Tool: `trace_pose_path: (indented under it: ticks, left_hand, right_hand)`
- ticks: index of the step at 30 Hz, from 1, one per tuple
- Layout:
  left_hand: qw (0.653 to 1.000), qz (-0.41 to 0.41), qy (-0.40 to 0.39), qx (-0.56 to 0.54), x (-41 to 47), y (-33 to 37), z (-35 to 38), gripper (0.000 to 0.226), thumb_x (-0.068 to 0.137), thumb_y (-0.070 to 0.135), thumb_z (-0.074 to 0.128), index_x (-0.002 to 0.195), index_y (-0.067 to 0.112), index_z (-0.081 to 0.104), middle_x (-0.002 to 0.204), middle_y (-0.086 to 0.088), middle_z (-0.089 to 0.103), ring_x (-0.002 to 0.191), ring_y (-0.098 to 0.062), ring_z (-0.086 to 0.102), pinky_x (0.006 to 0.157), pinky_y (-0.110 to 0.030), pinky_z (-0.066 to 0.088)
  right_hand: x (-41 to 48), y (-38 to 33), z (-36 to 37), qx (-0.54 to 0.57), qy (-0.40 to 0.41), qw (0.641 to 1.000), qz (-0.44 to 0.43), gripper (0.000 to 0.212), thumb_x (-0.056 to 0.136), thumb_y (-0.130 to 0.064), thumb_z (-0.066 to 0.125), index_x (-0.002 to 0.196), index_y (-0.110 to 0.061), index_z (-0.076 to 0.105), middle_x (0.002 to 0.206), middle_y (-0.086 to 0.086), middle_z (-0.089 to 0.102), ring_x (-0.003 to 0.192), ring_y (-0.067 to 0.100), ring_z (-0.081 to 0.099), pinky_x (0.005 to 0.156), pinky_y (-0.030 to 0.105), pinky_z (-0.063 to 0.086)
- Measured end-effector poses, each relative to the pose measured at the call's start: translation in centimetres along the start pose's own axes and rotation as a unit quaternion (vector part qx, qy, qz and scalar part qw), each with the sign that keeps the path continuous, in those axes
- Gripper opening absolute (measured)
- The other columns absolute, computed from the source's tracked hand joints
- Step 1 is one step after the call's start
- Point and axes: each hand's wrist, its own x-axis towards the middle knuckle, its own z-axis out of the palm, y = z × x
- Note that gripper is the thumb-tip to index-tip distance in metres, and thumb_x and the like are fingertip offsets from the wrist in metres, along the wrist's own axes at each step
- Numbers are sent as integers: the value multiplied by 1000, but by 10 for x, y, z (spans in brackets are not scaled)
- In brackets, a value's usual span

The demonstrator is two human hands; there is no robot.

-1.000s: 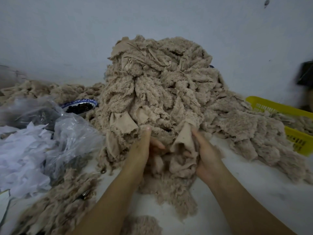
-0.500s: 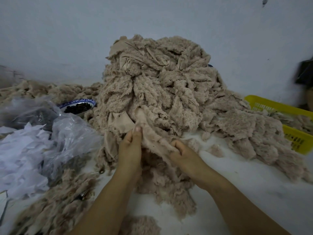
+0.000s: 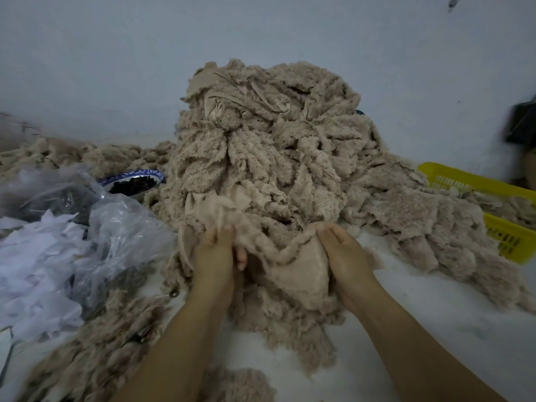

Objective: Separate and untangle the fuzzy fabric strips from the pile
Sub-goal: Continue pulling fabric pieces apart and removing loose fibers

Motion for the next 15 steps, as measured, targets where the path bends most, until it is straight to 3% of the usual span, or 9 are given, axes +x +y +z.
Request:
trace_pose_path:
  ticks: [2, 3, 6, 7, 9, 13, 15]
  left_hand:
    - [995, -10, -92, 40, -11, 1, 11, 19, 104, 25, 49, 102, 12, 63, 58, -4, 65, 49, -15, 60, 45, -20, 47]
    - [986, -17, -159, 43, -17, 0, 16, 22, 103, 29, 51, 110, 14, 64, 72, -5, 73, 62, -16, 69, 55, -21, 53]
    - [923, 16, -335, 191, -31, -7, 24, 37, 92, 56, 60, 123, 37, 61, 111, 14, 73, 102, -3, 69, 82, -19, 54]
    - [910, 34, -340, 234, -33, -10, 25, 40, 88, 58, 63, 124, 40, 60, 113, 20, 71, 103, 1, 67, 84, -17, 53]
    - [922, 40, -303, 240, -33, -12, 26, 27, 93, 47, 62, 118, 37, 65, 108, 16, 73, 99, -2, 69, 85, -24, 56]
    - [973, -9, -213, 89, -25, -8, 22, 17, 98, 34, 59, 102, 34, 75, 103, 2, 77, 97, -15, 73, 81, -28, 59]
    - [983, -22, -174, 50, -20, -7, 18, 22, 98, 36, 57, 109, 28, 74, 106, -3, 76, 100, -19, 73, 87, -37, 58]
  right_hand:
    - [-1, 0, 3, -12, -2, 1000, -27, 30, 103, -28, 50, 85, -31, 74, 86, 0, 75, 81, 17, 72, 71, 30, 57]
    - [-2, -1, 5, -22, -2, 999, -42, 28, 102, -28, 50, 86, -30, 73, 82, -1, 74, 77, 16, 70, 67, 27, 55]
    - [-6, -1, 8, -63, 0, 994, -89, 22, 102, -27, 51, 94, -27, 71, 88, -6, 74, 83, 10, 70, 69, 21, 56]
    - [-6, -1, 8, -66, -3, 993, -99, 22, 102, -26, 51, 96, -27, 72, 91, -8, 75, 85, 9, 71, 70, 20, 57]
    - [-8, -3, 10, -69, -11, 992, -109, 22, 102, -30, 50, 96, -32, 72, 96, -14, 74, 90, 4, 70, 71, 17, 56]
    - [-9, 3, 8, -122, -77, 985, -90, 17, 91, -54, 53, 96, -41, 63, 91, -24, 69, 85, -5, 66, 67, 11, 51]
    - [-7, 8, 8, -204, -99, 968, -104, 18, 94, -48, 56, 83, -34, 60, 73, -19, 64, 67, -3, 60, 60, 11, 44]
